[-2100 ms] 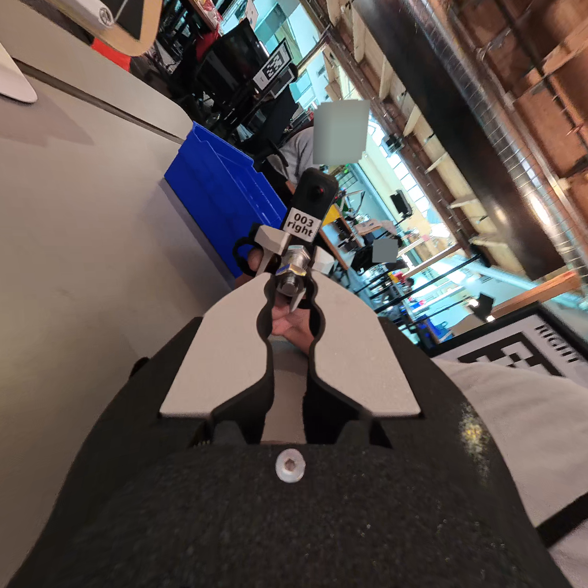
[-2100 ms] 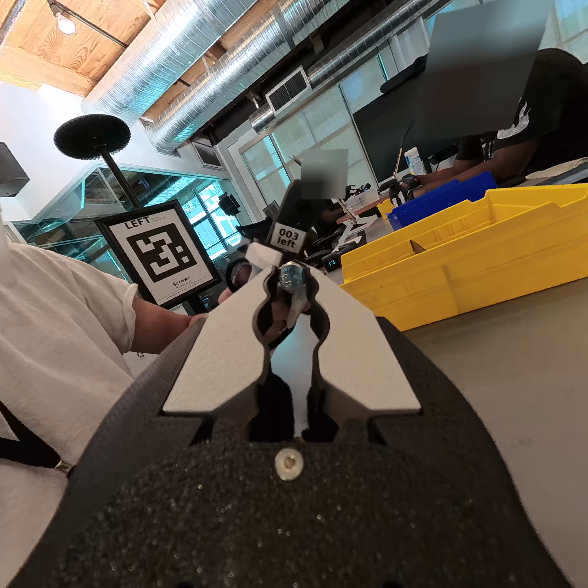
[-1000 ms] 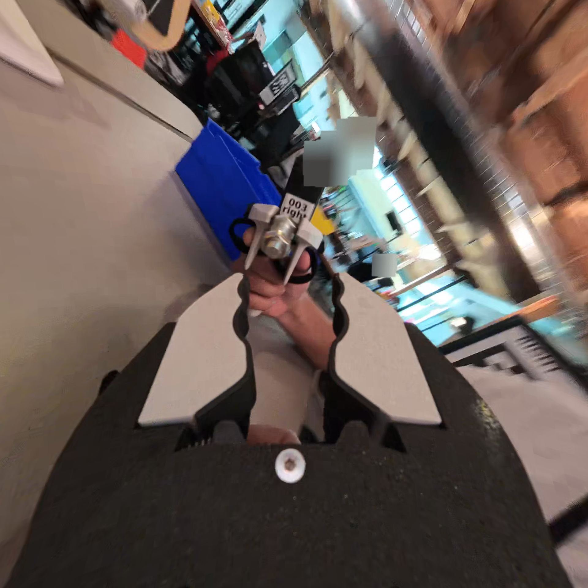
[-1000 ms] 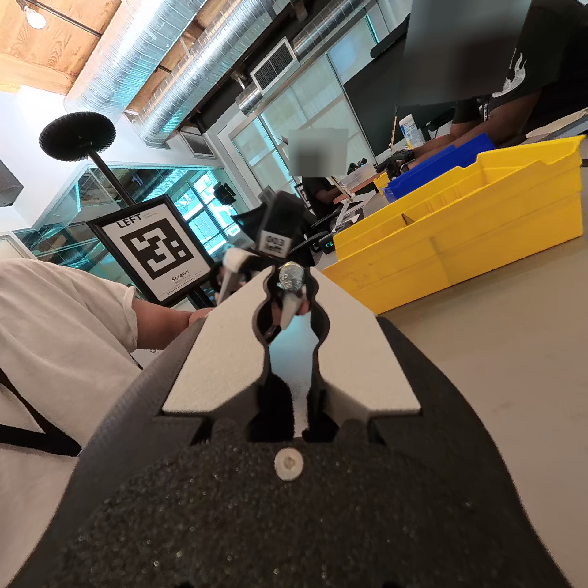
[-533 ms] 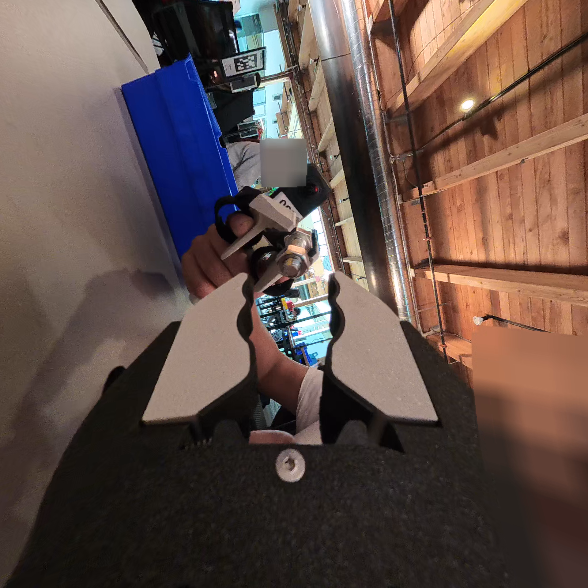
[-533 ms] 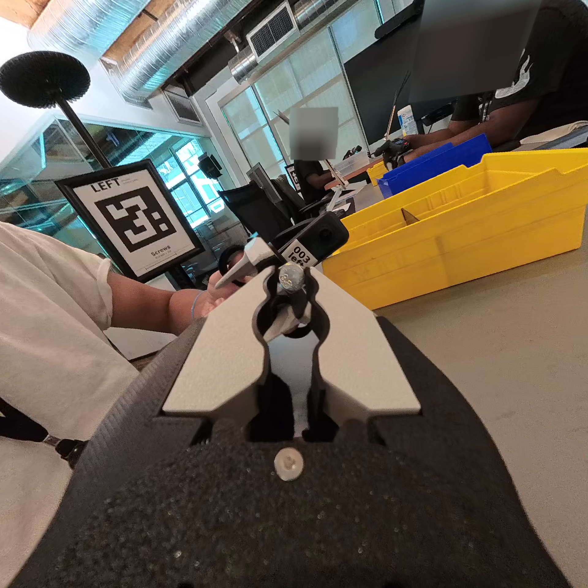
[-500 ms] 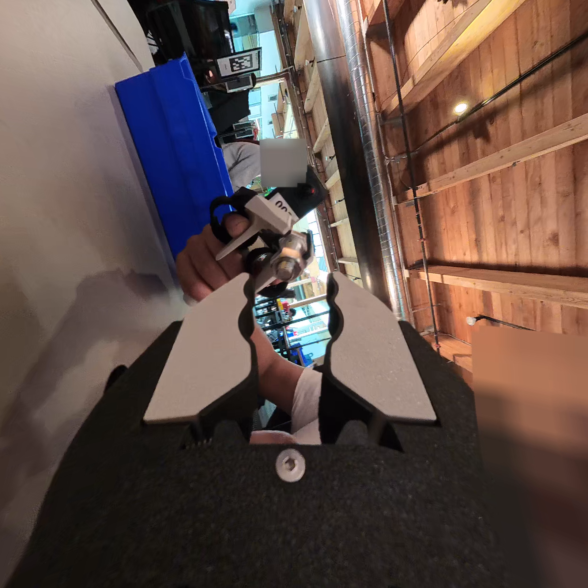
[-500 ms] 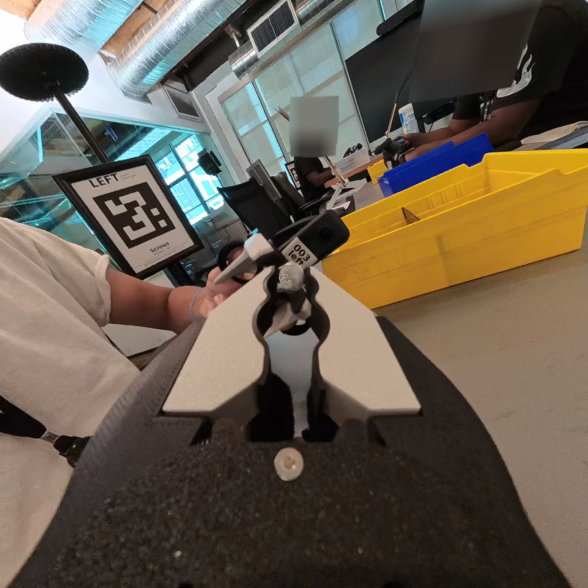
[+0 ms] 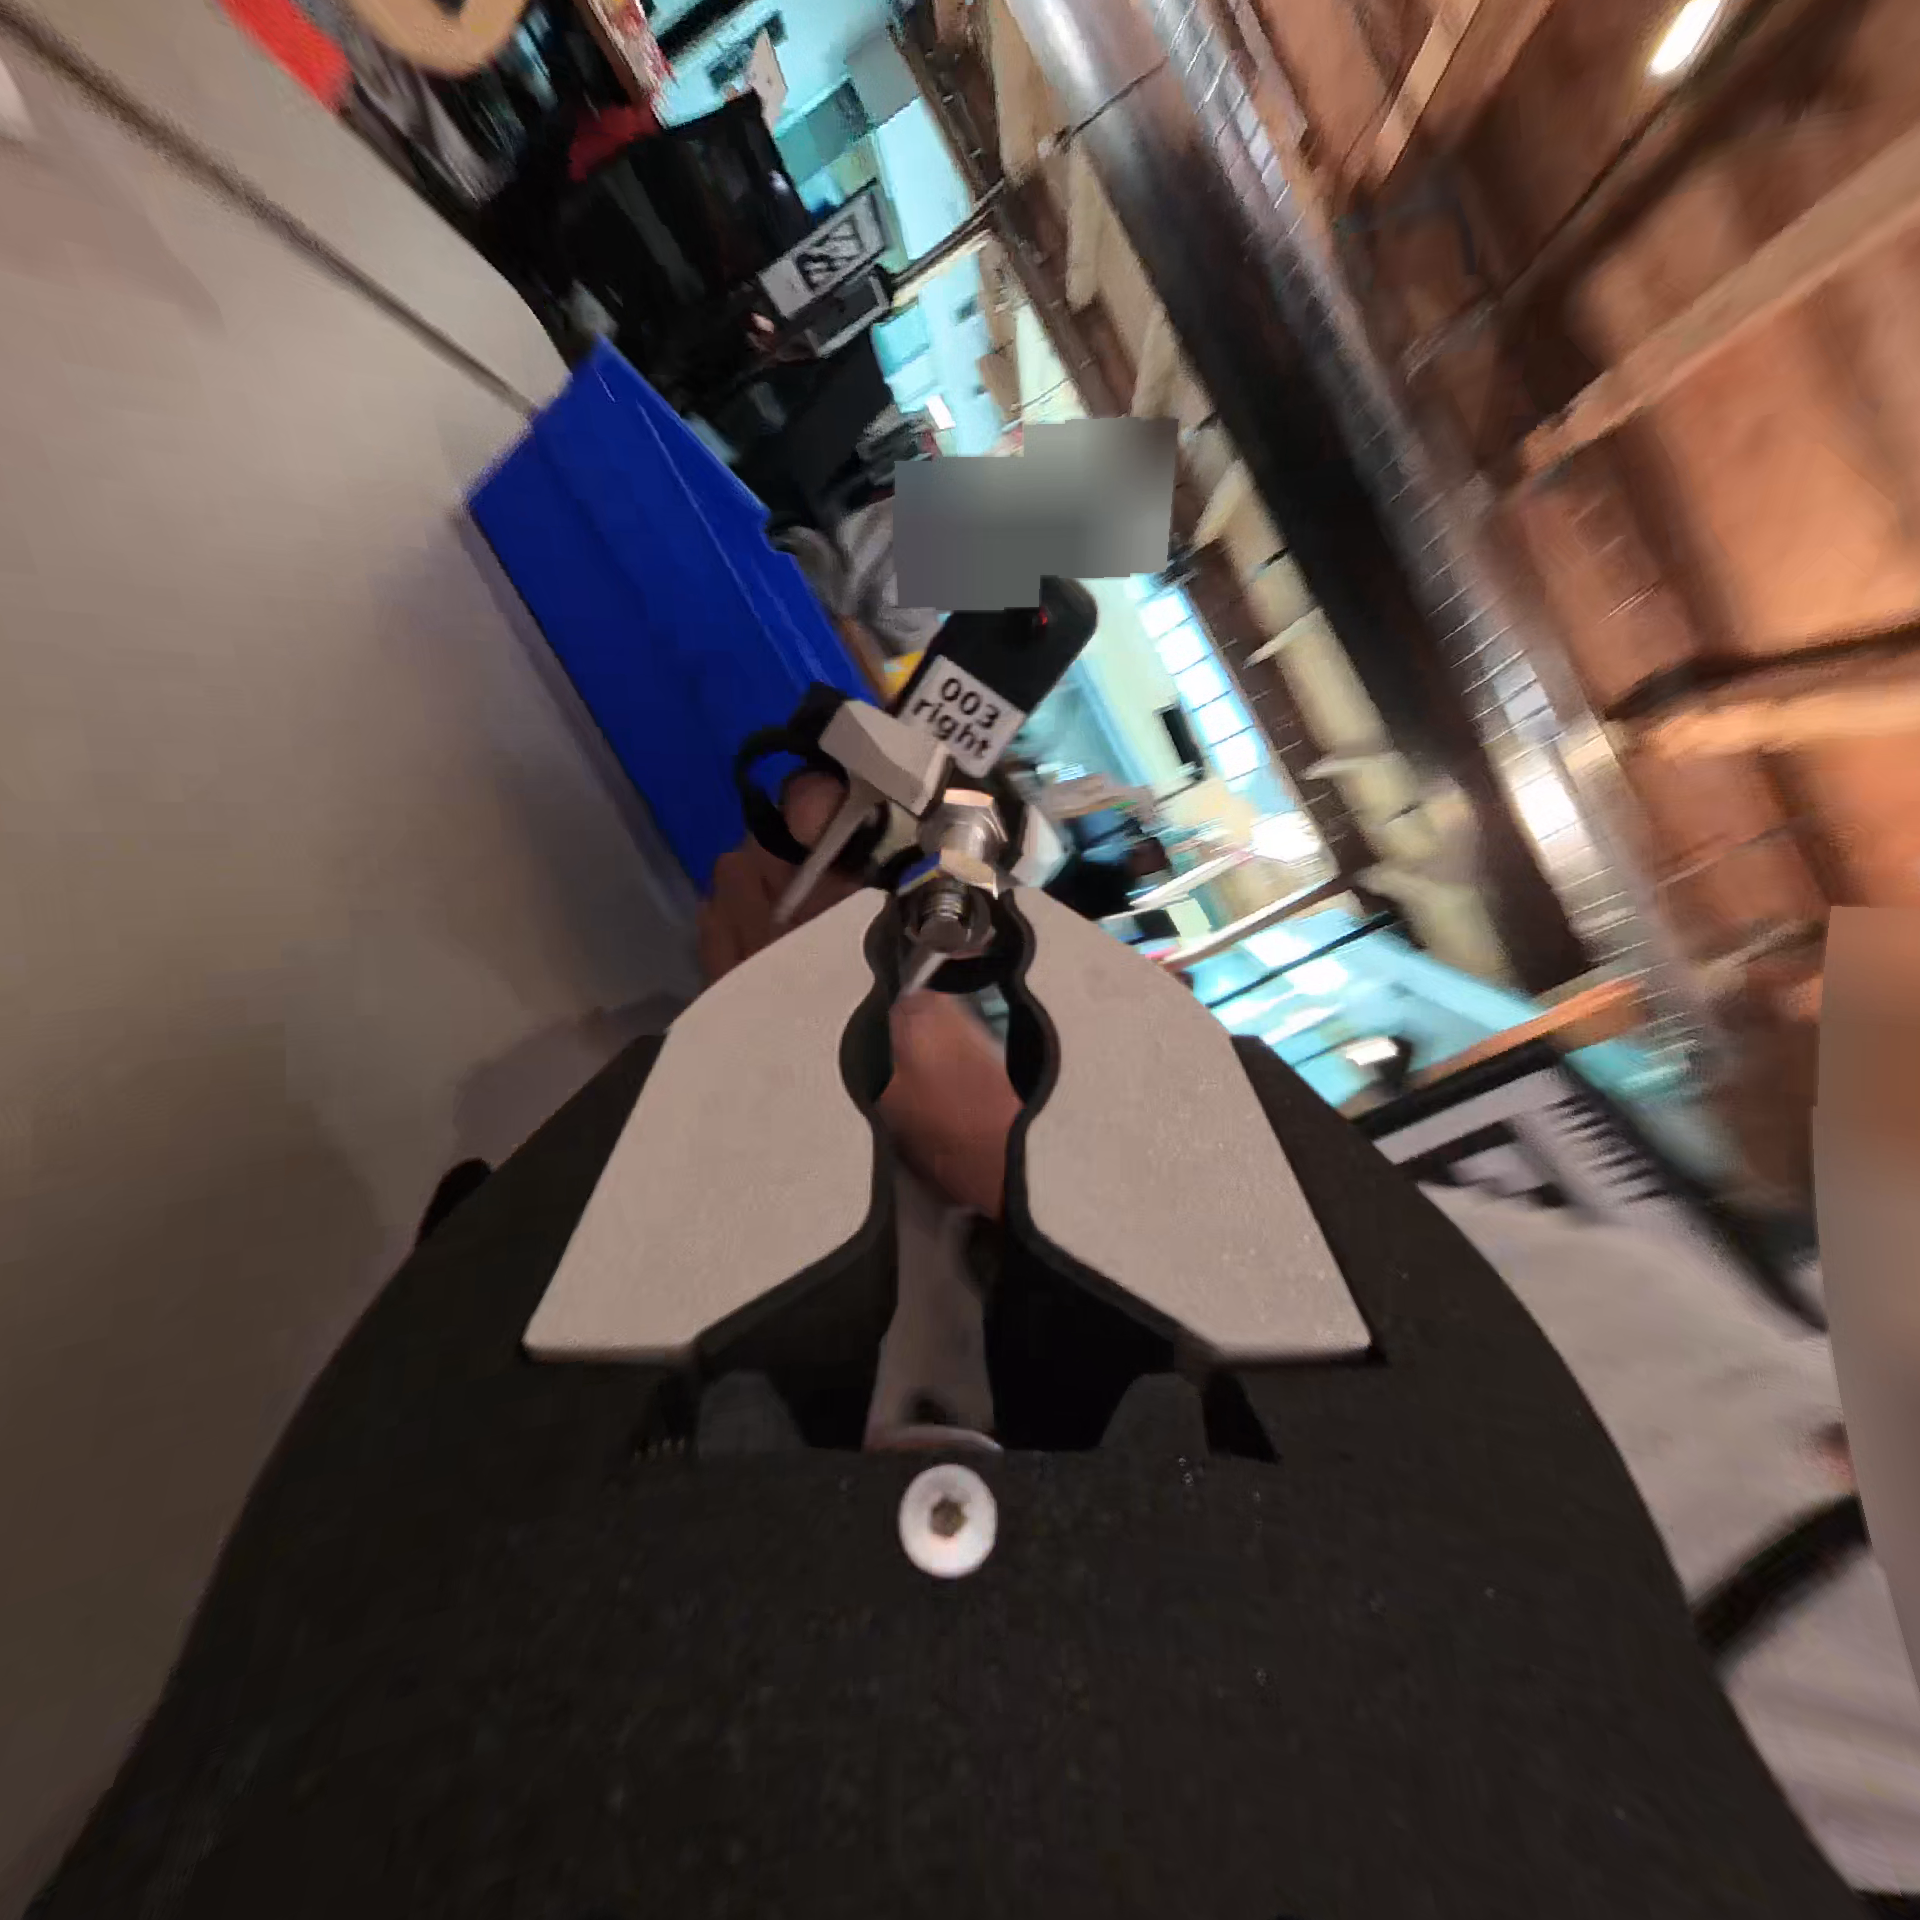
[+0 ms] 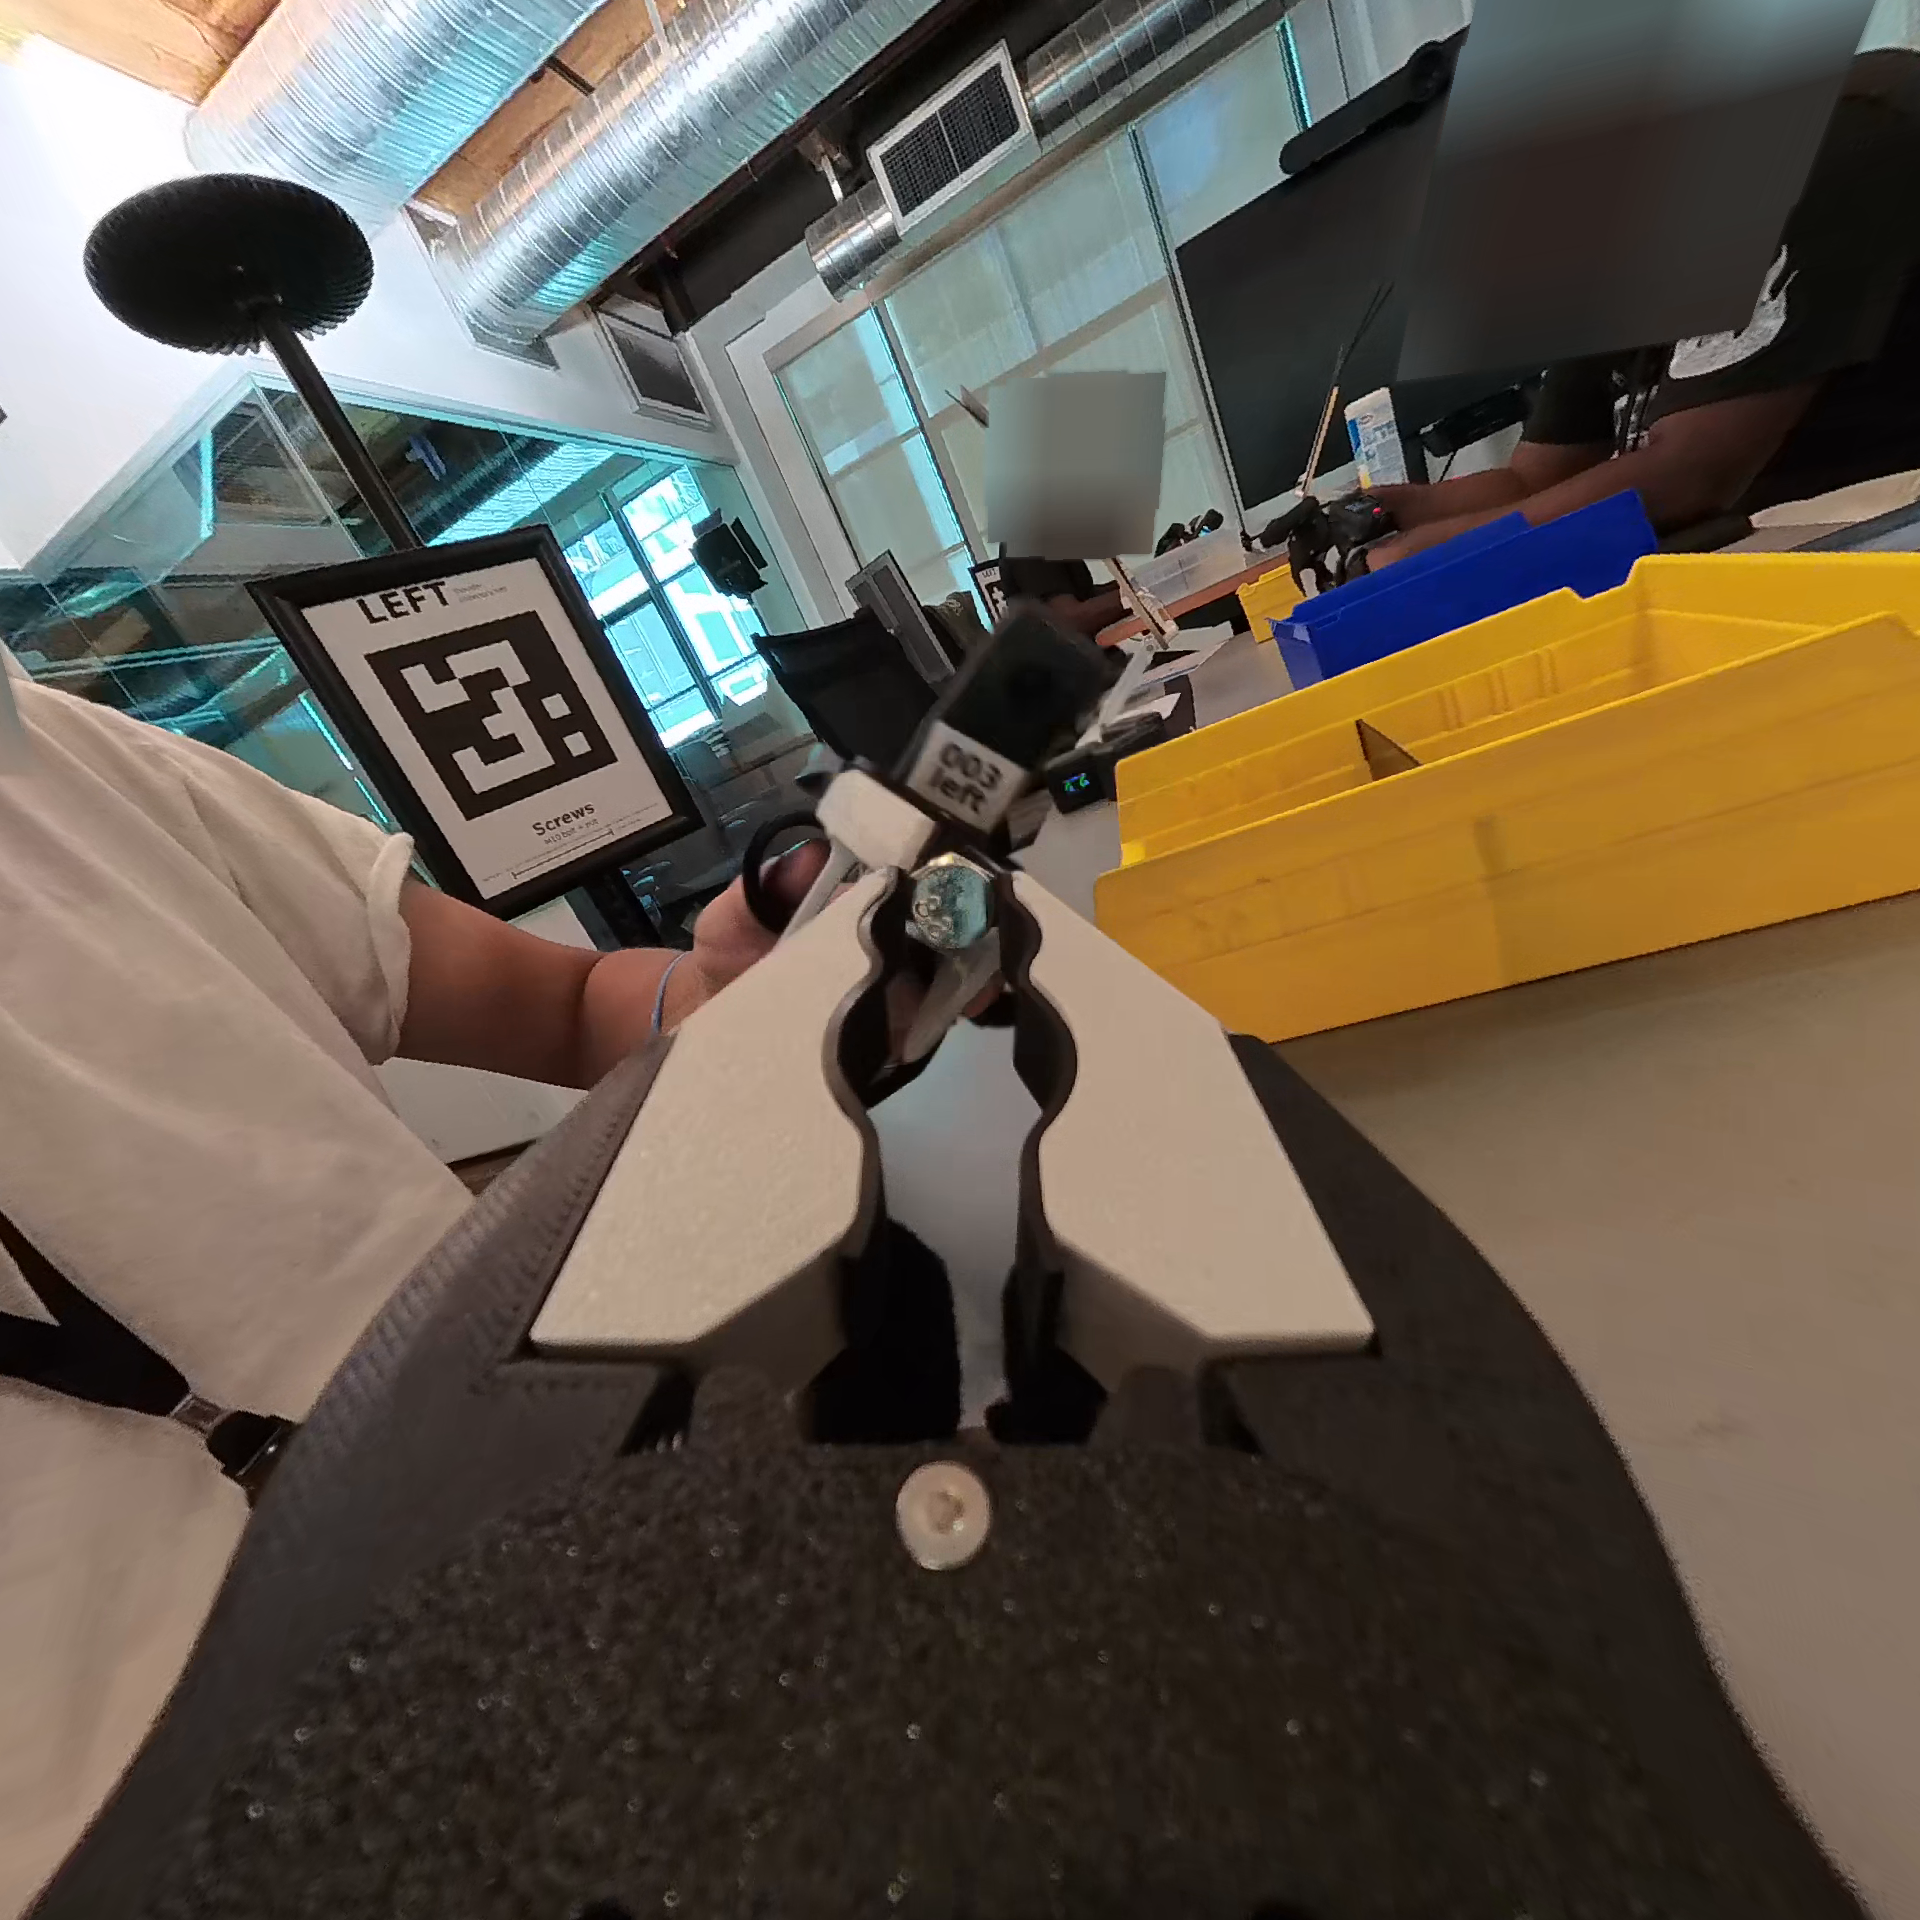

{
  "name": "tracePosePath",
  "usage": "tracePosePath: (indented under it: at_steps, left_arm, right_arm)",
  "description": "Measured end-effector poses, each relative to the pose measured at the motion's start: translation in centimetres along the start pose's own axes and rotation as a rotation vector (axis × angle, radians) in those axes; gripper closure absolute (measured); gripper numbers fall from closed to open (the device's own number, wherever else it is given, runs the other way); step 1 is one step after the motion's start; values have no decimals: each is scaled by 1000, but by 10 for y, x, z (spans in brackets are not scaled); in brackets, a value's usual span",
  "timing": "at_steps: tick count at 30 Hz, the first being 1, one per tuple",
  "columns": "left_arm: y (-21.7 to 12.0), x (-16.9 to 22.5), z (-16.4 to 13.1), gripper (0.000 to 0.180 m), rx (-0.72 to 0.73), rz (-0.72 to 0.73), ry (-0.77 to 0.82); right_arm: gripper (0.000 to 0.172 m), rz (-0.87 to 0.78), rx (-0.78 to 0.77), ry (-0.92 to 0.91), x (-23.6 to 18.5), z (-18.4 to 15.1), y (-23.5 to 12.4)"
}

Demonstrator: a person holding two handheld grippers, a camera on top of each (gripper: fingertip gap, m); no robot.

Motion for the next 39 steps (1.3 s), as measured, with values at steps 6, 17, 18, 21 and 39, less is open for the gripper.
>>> tracePosePath:
  at_steps: [6, 17, 18, 21, 39]
  left_arm:
    - [1, 5, -2, 164, -141, 529, 1057]
    - [-3, -7, -6, 165, -248, 1096, 2126]
    - [-3, -7, -8, 165, -263, 1083, 2078]
    - [-3, 5, -9, 172, -192, 971, 1797]
    - [15, 29, -3, 128, -33, -140, -266]
  right_arm:
    - [155, 24, 24, 59, 0, 1, 0]
    - [155, 25, -11, 124, 7, -7, 2]
    - [155, 28, -13, 120, 7, -7, 1]
    - [155, 28, 16, 107, 6, 2, -4]
    - [155, 25, 124, -135, -23, 32, -15]
Point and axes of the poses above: each gripper's, where its closed fingertips meet, y out along the fingers, z out of its top, x = y × z across the jaws, the point moved 2 cm from there along -y, back along the fingers, and after that the axes turned 5 degrees about -x, right-handed, at the moved point
